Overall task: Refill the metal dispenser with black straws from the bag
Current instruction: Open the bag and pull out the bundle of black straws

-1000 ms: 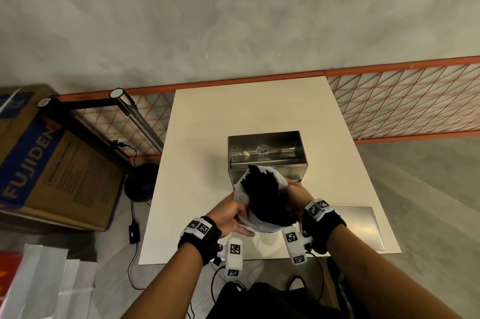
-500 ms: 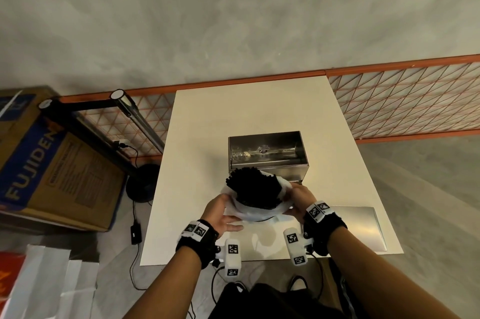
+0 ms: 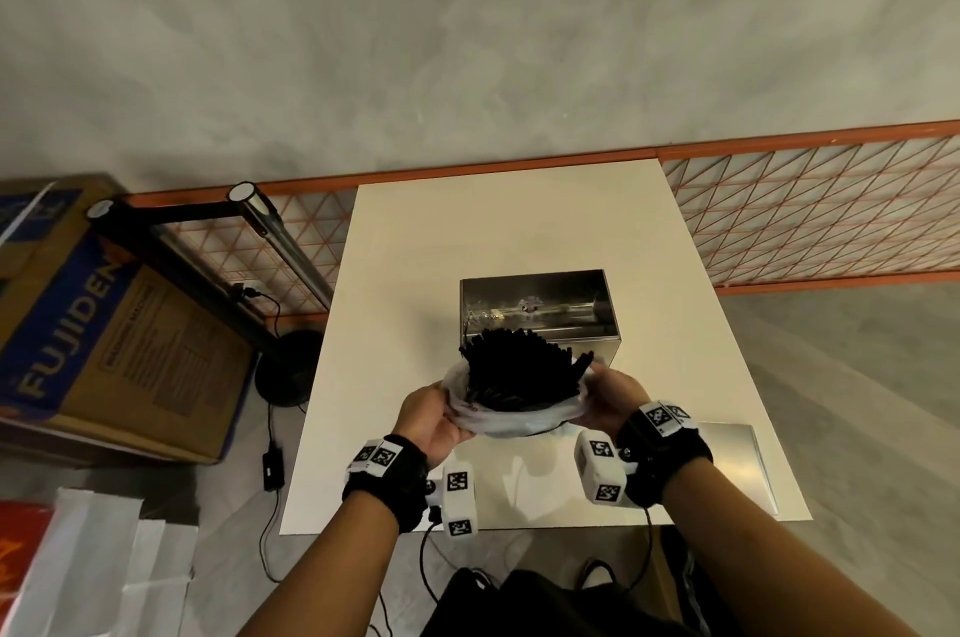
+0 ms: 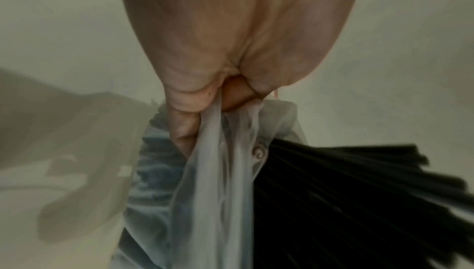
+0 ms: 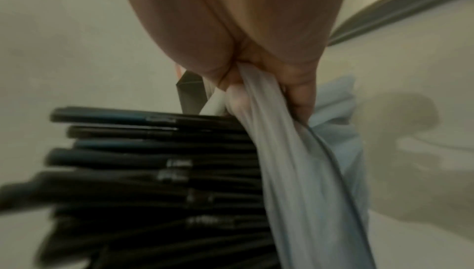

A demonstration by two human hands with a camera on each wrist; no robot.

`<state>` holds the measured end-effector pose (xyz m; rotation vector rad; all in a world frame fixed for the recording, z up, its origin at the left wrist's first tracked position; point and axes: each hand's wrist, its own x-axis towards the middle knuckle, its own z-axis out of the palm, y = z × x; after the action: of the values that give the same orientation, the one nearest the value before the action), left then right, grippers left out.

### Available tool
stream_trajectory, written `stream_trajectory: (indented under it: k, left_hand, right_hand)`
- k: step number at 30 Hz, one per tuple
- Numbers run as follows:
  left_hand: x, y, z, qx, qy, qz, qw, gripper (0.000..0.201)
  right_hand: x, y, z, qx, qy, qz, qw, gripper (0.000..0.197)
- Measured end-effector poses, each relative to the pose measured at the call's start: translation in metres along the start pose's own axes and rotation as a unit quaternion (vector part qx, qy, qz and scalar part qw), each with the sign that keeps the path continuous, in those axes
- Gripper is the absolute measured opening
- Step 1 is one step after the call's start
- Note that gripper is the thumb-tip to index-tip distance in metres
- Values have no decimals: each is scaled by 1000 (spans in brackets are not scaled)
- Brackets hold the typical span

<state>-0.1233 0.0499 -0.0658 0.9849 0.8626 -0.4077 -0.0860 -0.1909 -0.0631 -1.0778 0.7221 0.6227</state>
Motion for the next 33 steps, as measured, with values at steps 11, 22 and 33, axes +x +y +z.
stream_trajectory:
  k: [11,22,33]
  left_hand:
    - [26,-15,-12,174,24,65,982,31]
    - [44,-36,-31,558,-47,220,799,142]
    - [28,-29,12,451,-91,292,838,104]
  right_hand:
    - [46,30,-14,41,53,0,998,41]
    - [33,20,-36,-351,43,-175,919,49]
    - [33,32,-19,-391,-110,-295,865,69]
